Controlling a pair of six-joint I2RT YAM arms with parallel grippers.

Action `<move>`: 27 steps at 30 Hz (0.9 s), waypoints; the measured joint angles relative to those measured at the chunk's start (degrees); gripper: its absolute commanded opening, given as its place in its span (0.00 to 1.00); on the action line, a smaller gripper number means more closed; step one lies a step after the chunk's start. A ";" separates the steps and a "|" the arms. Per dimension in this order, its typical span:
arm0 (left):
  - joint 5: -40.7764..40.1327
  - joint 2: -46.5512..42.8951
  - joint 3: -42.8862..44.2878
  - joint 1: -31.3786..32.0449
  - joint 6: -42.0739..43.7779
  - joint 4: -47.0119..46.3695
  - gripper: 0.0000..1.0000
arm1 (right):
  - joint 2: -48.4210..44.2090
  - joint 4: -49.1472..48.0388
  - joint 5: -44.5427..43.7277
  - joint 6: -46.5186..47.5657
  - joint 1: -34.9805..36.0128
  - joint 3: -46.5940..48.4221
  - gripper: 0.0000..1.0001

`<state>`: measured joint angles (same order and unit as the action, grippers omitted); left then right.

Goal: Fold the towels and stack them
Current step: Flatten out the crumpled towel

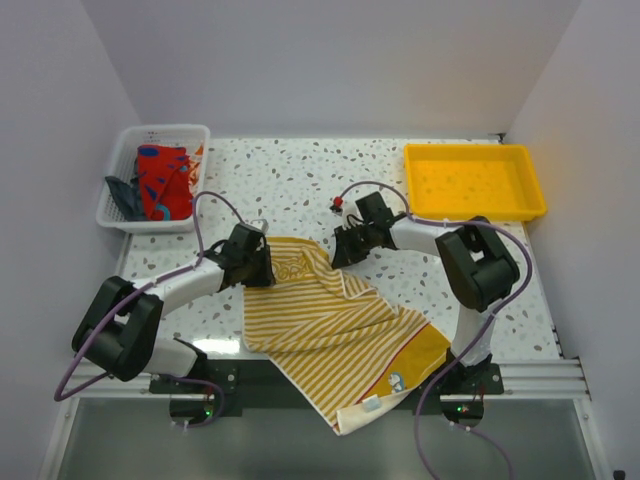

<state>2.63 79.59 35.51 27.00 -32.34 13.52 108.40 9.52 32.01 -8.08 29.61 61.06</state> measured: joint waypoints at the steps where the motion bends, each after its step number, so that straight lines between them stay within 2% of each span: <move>1: 0.00 -0.02 0.00 0.00 0.00 0.02 0.29 | -0.20 0.44 -0.76 0.13 0.02 0.09 0.02; 7: -0.17 -0.09 -0.07 0.00 0.00 0.09 0.28 | -2.69 7.21 -13.73 2.32 0.33 4.46 0.02; 13: -0.28 -0.48 -0.44 0.00 -0.02 0.04 0.29 | -3.69 10.86 -26.60 4.09 -3.34 11.47 0.08; 16: -0.26 -0.66 -0.42 0.00 -0.09 0.13 0.38 | -3.06 11.52 -29.94 4.24 -5.11 13.49 0.08; 17: -0.26 -0.76 -0.35 0.02 -0.09 0.28 0.46 | -2.56 11.78 -30.62 4.22 -5.46 14.10 0.08; 19: -0.07 -0.98 0.04 0.04 -0.04 0.70 0.53 | -1.42 12.20 -31.45 4.15 -5.60 14.80 0.12; 20: -0.13 -0.98 0.50 0.04 0.04 1.38 0.62 | -0.85 12.72 -31.71 4.11 -5.60 15.10 0.18; 23: -1.20 -0.98 2.45 -0.20 0.46 4.31 0.75 | 0.46 13.99 -32.79 4.24 -5.38 16.09 0.34; 24: -1.55 -0.96 3.37 -0.55 0.68 5.29 0.78 | 0.76 14.29 -33.11 4.33 -5.42 16.52 0.40; 27: -2.29 -0.83 6.88 -3.39 1.57 7.21 0.81 | 0.98 14.99 -34.18 4.44 -5.68 17.44 0.49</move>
<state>0.34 78.76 42.39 23.62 -30.76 20.73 109.38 24.51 -2.17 -3.64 23.92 78.50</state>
